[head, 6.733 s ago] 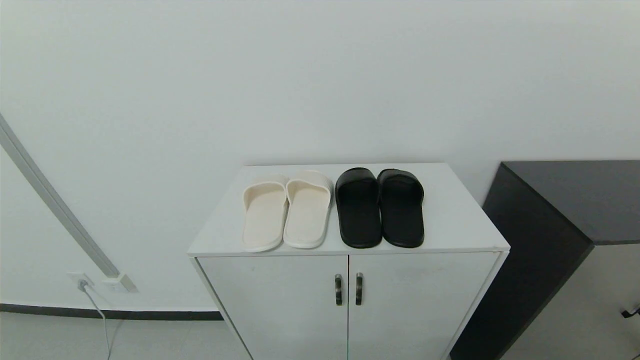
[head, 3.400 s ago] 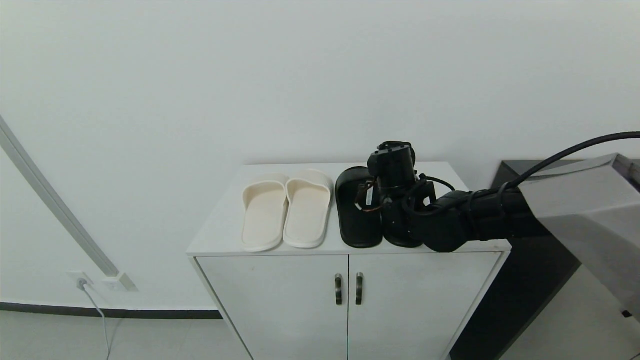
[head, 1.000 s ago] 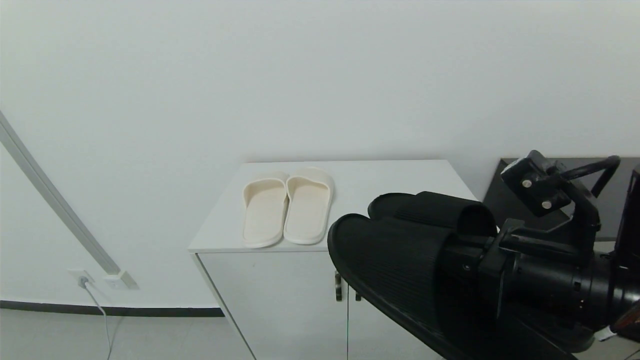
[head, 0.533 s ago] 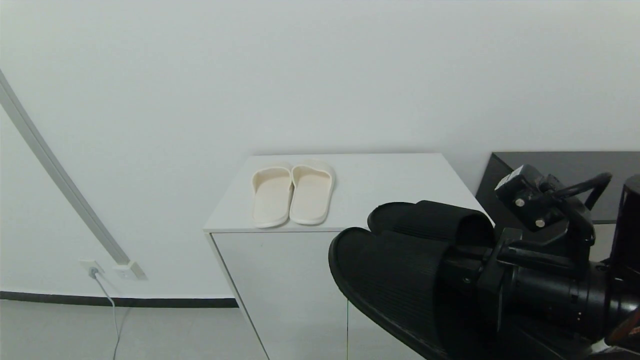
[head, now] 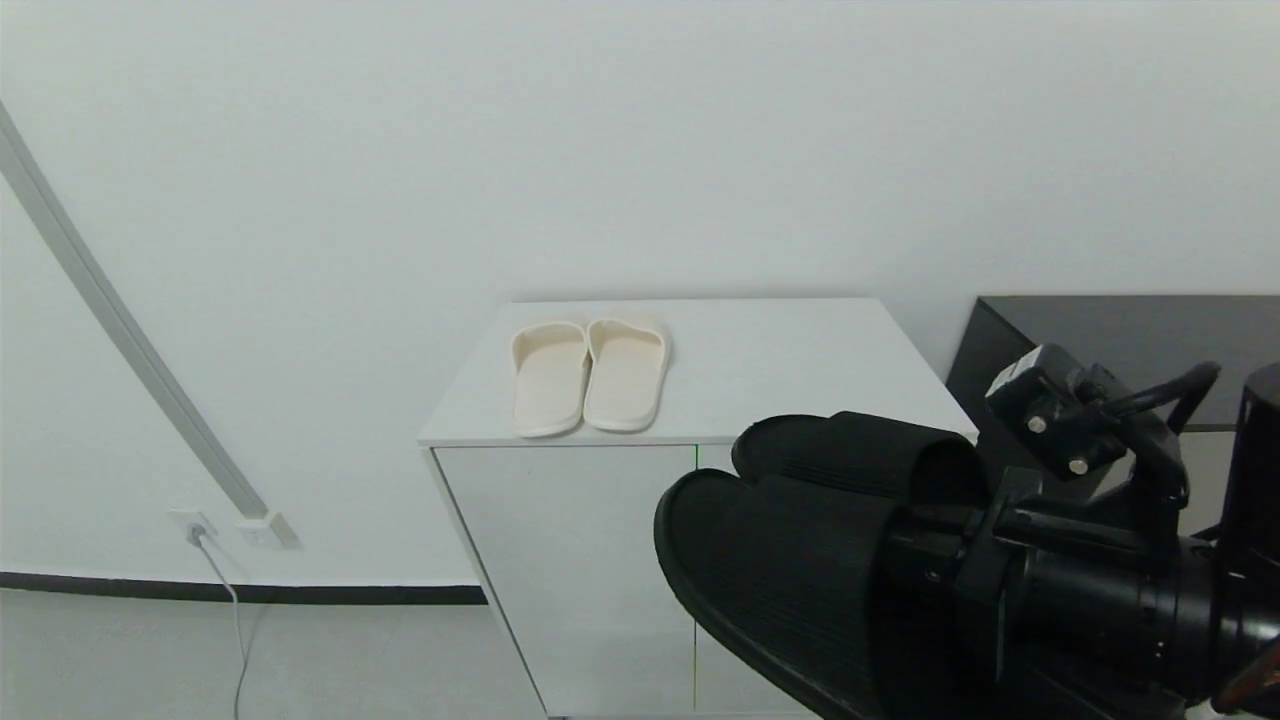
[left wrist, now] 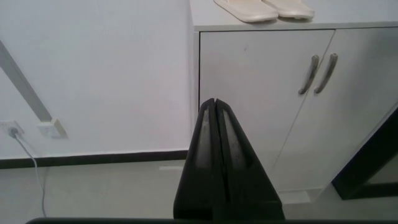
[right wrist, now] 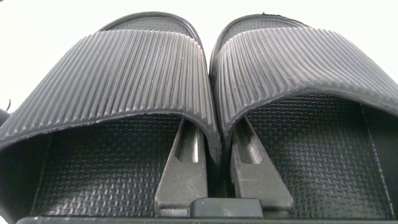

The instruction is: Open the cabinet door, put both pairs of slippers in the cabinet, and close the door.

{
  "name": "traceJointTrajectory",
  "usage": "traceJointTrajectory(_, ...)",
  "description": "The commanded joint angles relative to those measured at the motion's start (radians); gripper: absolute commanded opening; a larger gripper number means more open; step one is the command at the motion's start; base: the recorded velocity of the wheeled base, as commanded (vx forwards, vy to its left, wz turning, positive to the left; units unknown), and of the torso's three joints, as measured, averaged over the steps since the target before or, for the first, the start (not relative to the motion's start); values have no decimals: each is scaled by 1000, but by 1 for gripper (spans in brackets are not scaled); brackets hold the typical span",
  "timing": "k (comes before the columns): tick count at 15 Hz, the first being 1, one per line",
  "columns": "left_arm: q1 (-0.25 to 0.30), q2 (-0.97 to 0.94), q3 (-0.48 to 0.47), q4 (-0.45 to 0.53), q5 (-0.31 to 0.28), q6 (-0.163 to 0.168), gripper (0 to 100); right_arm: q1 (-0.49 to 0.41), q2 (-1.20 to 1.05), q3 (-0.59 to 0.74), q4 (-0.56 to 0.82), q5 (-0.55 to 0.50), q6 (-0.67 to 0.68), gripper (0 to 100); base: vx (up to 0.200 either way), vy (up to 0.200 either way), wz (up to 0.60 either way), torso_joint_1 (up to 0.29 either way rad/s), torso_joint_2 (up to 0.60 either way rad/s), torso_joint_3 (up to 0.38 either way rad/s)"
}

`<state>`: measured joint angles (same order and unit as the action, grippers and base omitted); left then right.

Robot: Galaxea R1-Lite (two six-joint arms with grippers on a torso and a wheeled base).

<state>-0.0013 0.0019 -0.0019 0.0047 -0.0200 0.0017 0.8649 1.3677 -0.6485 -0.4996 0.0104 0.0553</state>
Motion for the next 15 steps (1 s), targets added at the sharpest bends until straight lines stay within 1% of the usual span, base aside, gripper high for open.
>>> traceJointTrajectory(1,0,1,0,0,0,0,0,0,4,1,-1,0,0,0,0,0,0,0,0,0)
traceJointTrajectory(5,0,1,0,0,0,1,0,0,4,13,-4,2,-14,0,0,0,0,0,0,0)
traceJointTrajectory(8,0,1,0,0,-1,3,0,2,-1,15,-2,2,-14,0,0,0,0,-152,385,216)
traceJointTrajectory(9,0,1,0,0,0,3,100,2,-1,18,-4,2,-14,0,0,0,0,-203,525,295)
traceJointTrajectory(15,0,1,0,0,0,3,100,2,-12,32,-4,0,-17,0,0,0,0,-216,533,324)
